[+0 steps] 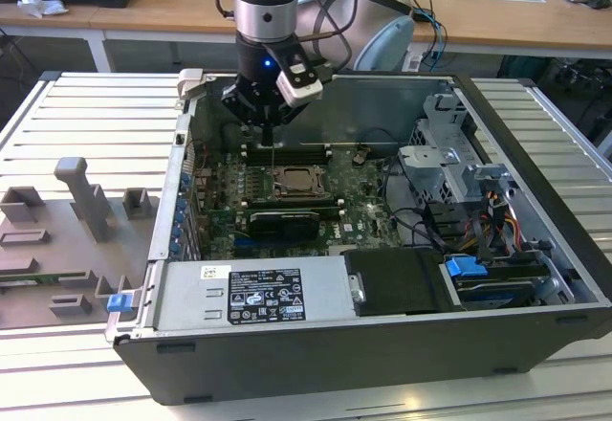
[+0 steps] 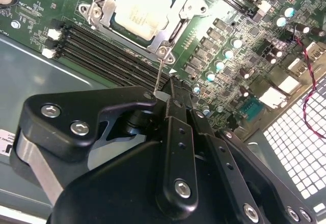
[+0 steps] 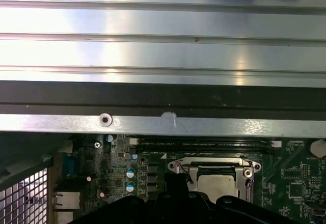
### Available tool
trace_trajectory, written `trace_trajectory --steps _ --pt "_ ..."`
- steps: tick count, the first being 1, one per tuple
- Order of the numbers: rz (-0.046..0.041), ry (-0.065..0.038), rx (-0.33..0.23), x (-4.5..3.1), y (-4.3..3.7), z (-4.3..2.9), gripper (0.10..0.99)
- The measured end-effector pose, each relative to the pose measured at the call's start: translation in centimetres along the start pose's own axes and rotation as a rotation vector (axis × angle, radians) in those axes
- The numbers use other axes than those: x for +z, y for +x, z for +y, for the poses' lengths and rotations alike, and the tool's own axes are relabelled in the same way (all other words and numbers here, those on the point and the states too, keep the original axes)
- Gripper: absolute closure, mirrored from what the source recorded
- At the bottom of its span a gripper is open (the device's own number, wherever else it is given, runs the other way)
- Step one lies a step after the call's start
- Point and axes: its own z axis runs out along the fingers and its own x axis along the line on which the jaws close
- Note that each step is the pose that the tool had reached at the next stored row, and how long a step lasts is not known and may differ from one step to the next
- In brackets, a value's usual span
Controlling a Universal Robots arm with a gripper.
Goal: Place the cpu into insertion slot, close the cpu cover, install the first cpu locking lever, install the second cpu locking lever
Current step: 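Install the first cpu locking lever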
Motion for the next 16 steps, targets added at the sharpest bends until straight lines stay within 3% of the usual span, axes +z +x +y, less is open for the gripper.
trace_trajectory --steps 16 --pt "0.0000 0.000 0.000 0.02 -0.64 -0.01 0.980"
